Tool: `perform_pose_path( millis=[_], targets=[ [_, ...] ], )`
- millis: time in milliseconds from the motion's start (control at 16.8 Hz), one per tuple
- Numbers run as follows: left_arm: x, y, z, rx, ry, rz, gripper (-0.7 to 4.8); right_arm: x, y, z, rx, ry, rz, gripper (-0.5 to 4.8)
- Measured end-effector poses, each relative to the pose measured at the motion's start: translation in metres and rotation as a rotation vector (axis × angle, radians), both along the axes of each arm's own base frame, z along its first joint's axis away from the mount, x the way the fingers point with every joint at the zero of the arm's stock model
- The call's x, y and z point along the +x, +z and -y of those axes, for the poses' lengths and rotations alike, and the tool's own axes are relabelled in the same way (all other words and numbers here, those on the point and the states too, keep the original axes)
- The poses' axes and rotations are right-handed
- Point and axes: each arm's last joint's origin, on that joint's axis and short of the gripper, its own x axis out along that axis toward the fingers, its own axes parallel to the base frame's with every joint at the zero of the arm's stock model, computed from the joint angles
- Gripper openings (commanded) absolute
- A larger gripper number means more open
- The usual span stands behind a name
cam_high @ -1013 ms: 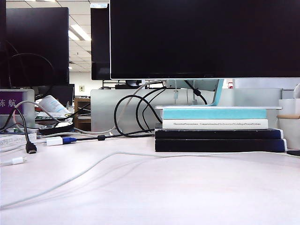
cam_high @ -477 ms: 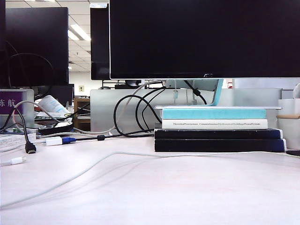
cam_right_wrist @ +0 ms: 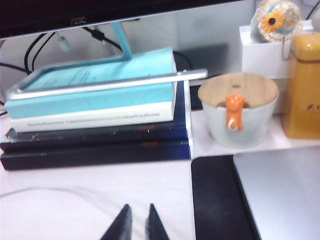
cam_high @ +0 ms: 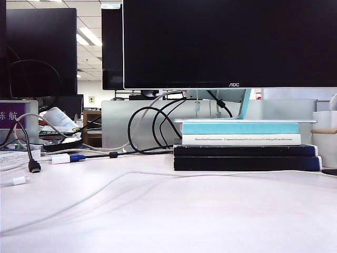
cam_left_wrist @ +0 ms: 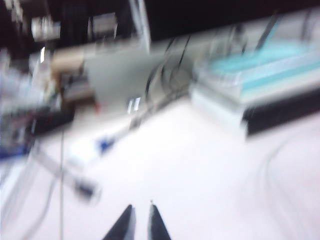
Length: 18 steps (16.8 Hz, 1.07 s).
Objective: Unfold the white charging cable into a straight cable.
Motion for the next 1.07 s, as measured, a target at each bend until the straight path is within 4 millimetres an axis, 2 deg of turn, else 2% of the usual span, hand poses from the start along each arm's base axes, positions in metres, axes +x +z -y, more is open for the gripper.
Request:
perform_pose_path(
  millis=[179, 358, 536, 656, 715, 834, 1073],
  targets=[
    [0.0, -0.011, -0.001, 0.024, 0.019, -0.111, 0.49, 0.0, -0.002, -0.001, 0.005, 0.039, -0.019, 0.51],
    [0.002, -0.032, 0.0, 0.04, 0.04, -0.178, 0.48, -0.001, -0.005, -0.004, 0.015, 0.125, -0.059, 0.37],
    [0.004, -0.029, 0.0, -0.029, 0.063, -0.144, 0.49, -0.001, -0.005, -0.003, 0.015, 0.11, -0.058, 0.3],
    [0.005, -0.019, -0.001, -0.098, 0.104, -0.059, 0.51, -0.001, -0.009, -0.003, 0.02, 0.11, -0.097, 0.35],
    [0.005, -0.02, -0.001, -0.124, 0.109, -0.075, 0.51, -0.001, -0.009, -0.003, 0.027, 0.109, -0.101, 0.97],
    [0.005, -0.02, -0.001, -0.132, 0.11, -0.08, 0.51, -0.001, -0.006, -0.003, 0.179, 0.079, -0.085, 0.99],
    [0.005, -0.015, -0.001, -0.152, 0.107, -0.031, 0.52, -0.001, -0.006, -0.003, 0.179, 0.078, -0.085, 0.99]
  ],
)
